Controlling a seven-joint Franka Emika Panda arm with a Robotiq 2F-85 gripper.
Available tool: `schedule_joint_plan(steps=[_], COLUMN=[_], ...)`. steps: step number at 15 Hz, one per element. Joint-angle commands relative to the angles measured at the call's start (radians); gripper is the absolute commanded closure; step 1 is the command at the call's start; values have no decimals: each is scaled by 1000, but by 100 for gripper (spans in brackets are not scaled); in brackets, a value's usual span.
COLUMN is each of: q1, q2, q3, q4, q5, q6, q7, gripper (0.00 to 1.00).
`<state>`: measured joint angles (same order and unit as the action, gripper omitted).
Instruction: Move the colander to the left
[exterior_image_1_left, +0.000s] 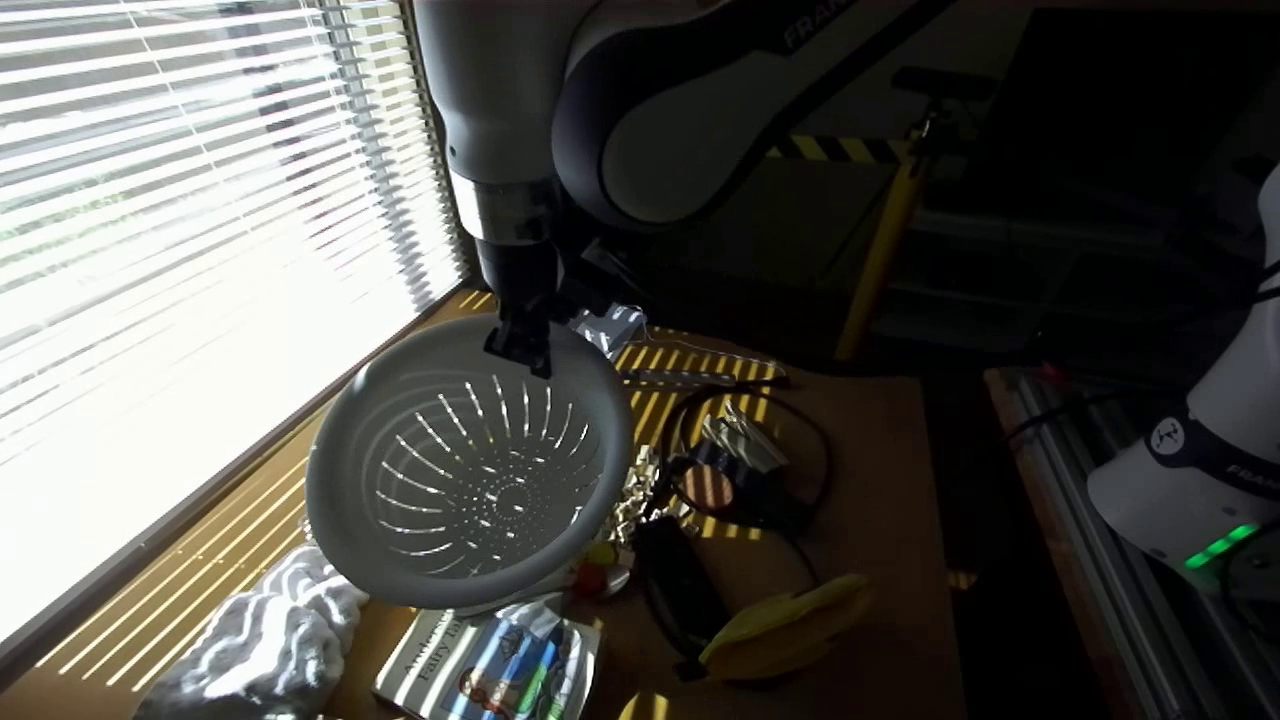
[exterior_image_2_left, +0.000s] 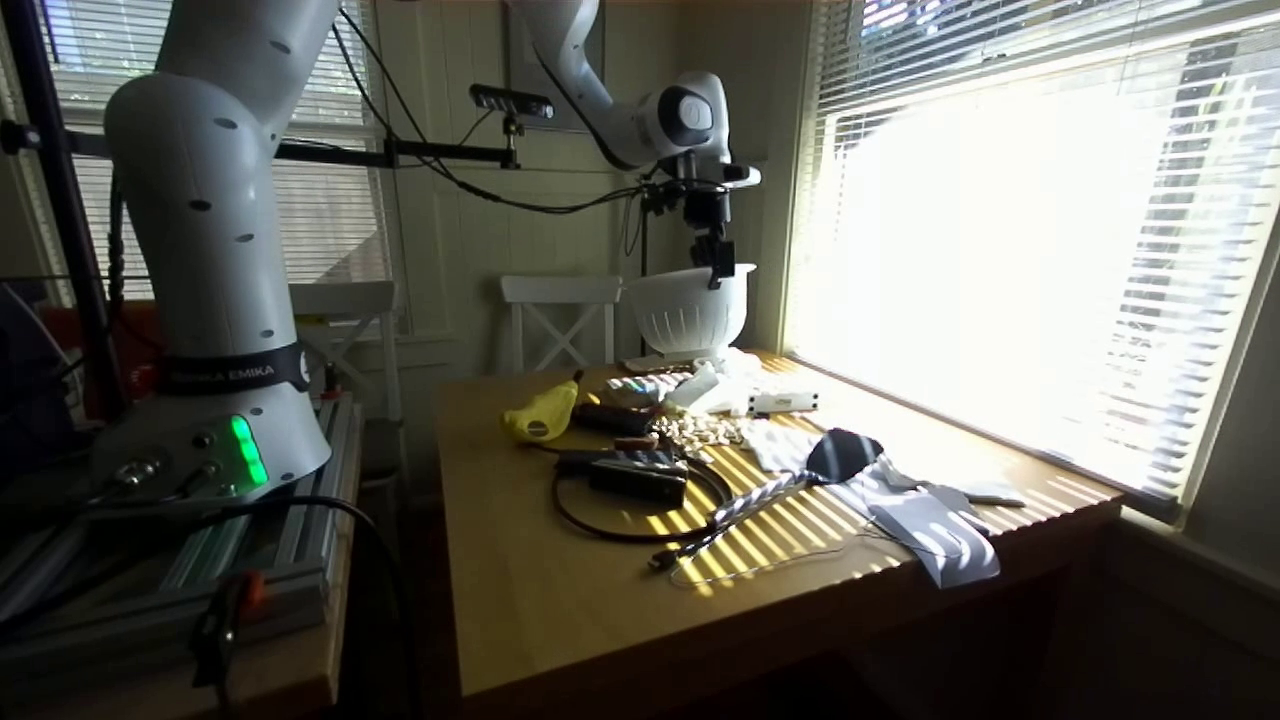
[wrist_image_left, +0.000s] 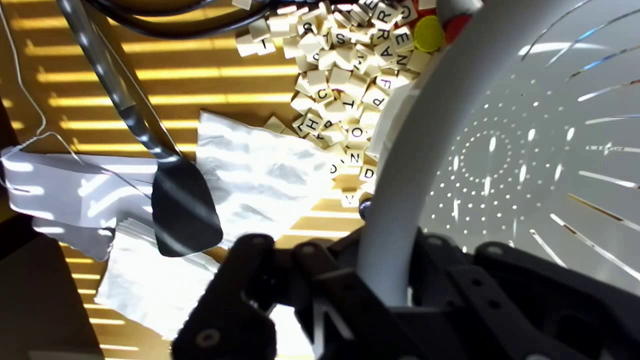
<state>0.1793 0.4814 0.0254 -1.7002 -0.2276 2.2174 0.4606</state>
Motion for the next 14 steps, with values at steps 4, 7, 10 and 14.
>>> schedule_joint_plan(steps=[4,7,10,14], q1=[23,23,41,84], q2=[264,367,455,550], q3=[56,99,119,108], q4=[366,510,645,816], q5=[47,72,72,55], q6=[-41,-102,-200,-355], q7=[-307,-474,-600,-674], gripper=[98,98,98,98])
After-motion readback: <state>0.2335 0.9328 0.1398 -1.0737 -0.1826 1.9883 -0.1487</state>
